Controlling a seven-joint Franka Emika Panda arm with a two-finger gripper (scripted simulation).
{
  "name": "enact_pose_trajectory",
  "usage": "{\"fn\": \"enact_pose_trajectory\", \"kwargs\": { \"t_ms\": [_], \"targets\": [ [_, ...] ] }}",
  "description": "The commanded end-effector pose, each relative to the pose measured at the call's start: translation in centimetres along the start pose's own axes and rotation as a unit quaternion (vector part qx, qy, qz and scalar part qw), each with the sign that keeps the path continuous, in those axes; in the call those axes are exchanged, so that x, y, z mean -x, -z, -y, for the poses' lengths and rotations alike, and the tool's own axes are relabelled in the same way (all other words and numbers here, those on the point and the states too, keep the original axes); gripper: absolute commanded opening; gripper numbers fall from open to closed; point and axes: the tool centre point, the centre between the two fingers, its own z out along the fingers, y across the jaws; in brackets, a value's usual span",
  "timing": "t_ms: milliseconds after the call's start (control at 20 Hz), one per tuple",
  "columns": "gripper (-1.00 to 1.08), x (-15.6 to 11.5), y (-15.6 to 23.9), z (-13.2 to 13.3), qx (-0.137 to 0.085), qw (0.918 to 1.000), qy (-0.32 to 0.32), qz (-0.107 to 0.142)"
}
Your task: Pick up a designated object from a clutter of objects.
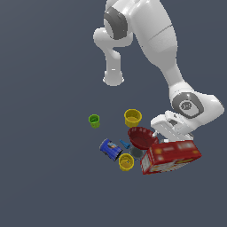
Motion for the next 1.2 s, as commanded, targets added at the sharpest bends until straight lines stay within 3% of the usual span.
{"fn": "enact_pose_trajectory", "kwargs": {
  "t_ms": [0, 300, 350, 1150],
  "targets": [
    [0.28, 0.0, -0.8, 0.0, 0.0, 1.0, 0.0, 0.001],
    [0.28, 0.2, -2.9, -0.1, 0.001, 1.0, 0.0, 0.002],
    [-1.0, 0.2, -2.9, -0.1, 0.001, 1.0, 0.0, 0.002],
    [-1.0, 0.4, -2.2, -0.7, 0.001, 1.0, 0.0, 0.002]
  ]
}}
